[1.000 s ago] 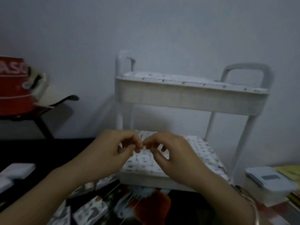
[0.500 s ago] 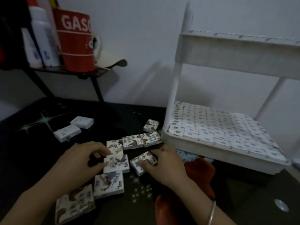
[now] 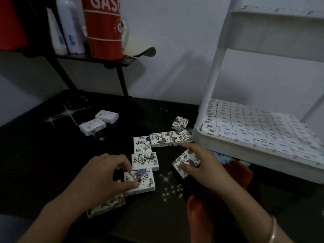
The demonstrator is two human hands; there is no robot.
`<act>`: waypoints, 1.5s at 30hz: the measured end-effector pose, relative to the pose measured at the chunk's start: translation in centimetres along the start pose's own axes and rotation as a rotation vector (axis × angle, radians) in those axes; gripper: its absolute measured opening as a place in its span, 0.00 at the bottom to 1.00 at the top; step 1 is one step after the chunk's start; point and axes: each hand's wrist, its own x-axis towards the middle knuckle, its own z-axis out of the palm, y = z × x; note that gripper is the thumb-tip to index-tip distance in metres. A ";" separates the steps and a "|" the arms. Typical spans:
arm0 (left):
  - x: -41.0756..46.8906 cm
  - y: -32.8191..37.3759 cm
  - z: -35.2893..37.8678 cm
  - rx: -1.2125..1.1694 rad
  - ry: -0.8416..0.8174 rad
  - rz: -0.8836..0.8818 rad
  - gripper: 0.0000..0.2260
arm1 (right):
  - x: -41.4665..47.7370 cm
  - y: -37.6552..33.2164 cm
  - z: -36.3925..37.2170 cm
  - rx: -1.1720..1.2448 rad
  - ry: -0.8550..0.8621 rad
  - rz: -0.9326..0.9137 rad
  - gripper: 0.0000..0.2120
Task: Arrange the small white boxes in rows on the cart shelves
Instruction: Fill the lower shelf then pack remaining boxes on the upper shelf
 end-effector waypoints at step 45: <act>25.6 42.3 -16.5 -0.563 0.232 0.839 0.13 | -4.9 0.6 -44.1 -0.161 0.886 -0.062 0.09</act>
